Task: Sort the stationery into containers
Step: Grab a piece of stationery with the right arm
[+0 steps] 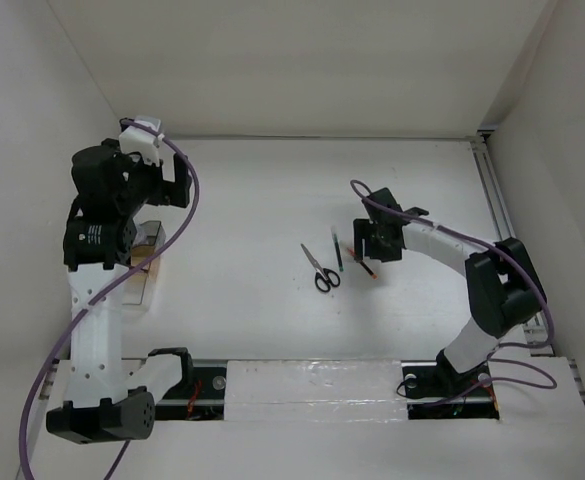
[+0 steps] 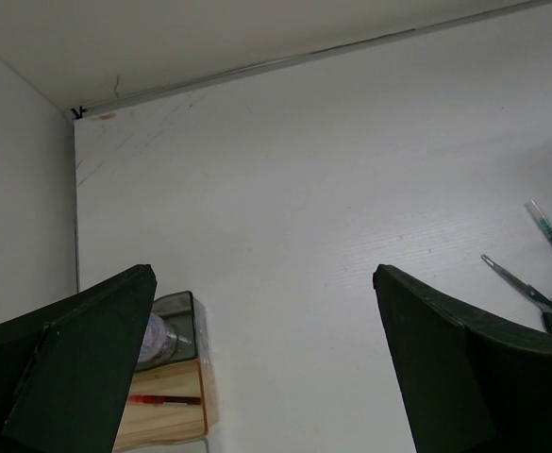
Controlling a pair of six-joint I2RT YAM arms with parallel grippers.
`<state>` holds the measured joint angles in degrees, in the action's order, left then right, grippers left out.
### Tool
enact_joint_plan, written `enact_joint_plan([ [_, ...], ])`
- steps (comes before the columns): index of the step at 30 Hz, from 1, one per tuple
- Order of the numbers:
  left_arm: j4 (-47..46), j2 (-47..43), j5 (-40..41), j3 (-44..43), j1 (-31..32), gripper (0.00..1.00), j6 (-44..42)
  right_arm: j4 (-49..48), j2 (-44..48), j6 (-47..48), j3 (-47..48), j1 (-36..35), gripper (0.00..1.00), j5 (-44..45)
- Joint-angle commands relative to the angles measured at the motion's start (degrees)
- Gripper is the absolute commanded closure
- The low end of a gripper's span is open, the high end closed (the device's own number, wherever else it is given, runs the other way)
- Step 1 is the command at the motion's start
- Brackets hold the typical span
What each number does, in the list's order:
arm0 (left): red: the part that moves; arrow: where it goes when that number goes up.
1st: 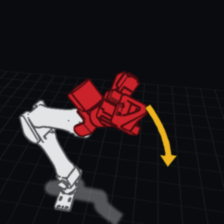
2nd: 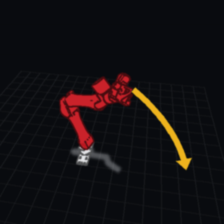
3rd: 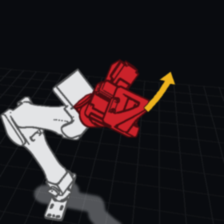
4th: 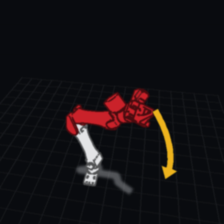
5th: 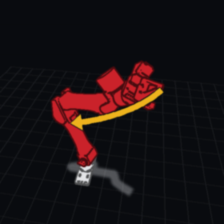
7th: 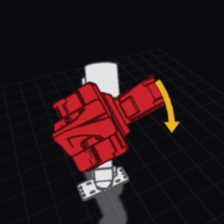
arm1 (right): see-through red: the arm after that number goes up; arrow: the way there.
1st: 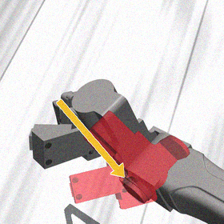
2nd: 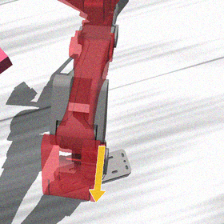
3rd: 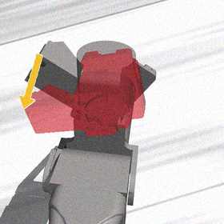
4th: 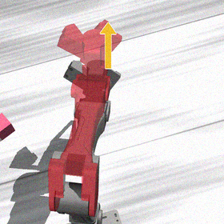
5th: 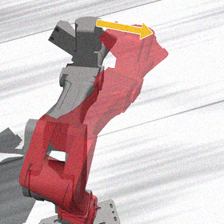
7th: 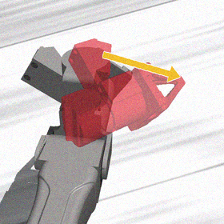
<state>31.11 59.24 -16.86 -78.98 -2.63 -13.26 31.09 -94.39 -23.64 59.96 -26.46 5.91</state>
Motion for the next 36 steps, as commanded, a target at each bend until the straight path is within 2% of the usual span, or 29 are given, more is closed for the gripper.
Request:
enact_joint_plan([
  [1,0.4,1.7,-1.9,-2.6,0.2,0.0,1.0,-0.2,-2.1,0.8,1.9,0.5,0.27,-0.6],
  [5,1.0,3.6,-2.5,-2.6,0.2,0.0,1.0,0.3,-5.4,1.3,3.1,-0.9,0.3,1.1],
  [8,1.6,4.2,-2.5,-3.7,0.2,0.0,1.0,1.5,-7.9,1.3,3.8,-1.5,0.38,1.6],
  [9,2.1,4.2,-2.5,-3.7,0.2,0.0,1.0,1.5,-7.9,1.3,3.8,-1.5,0.51,2.3],
  [11,2.1,4.7,-2.5,-5.0,0.2,0.0,1.0,2.0,-7.9,1.3,4.4,-2.1,0.62,3.7],
  [12,2.1,4.7,-2.5,-5.0,0.2,0.0,1.0,2.0,-7.9,1.3,4.4,-2.1,0.66,3.7],
  [14,2.1,4.7,-1.9,-5.6,0.2,0.0,1.0,2.7,-8.4,1.3,4.4,-2.1,0.66,3.7],
  [17,2.1,4.7,-1.9,-5.6,0.2,0.0,0.4,2.7,-8.4,0.8,4.4,-2.1,0.77,4.2],
  [19,2.6,5.4,-1.9,-6.1,0.2,0.0,0.4,2.7,-8.4,0.8,4.4,-2.1,0.9,4.2],
  [20,2.6,5.4,-1.9,-6.1,0.2,0.0,0.4,2.7,-8.4,0.8,4.4,-2.1,1.0,4.2],
  [26,7.4,8.9,-8.8,-7.6,0.2,0.0,-1.4,2.7,-5.6,-4.2,4.4,-2.1,1.0,8.8],
  [31,14.5,13.4,-25.6,-9.9,0.2,0.0,-8.0,0.5,1.4,-9.1,6.4,-4.3,1.0,10.2],
  [33,16.9,14.9,-29.6,-11.4,0.2,0.0,-10.3,-2.6,5.6,-9.1,6.9,-6.3,1.0,7.6],
  [34,17.5,14.9,-33.7,-11.4,0.2,0.0,-10.8,-8.1,7.1,-9.1,6.4,-7.4,1.0,4.8],
  [36,18.2,16.5,-37.3,-11.9,0.2,0.0,-11.4,-14.1,10.3,-9.1,4.8,-8.7,1.0,-5.4],
])
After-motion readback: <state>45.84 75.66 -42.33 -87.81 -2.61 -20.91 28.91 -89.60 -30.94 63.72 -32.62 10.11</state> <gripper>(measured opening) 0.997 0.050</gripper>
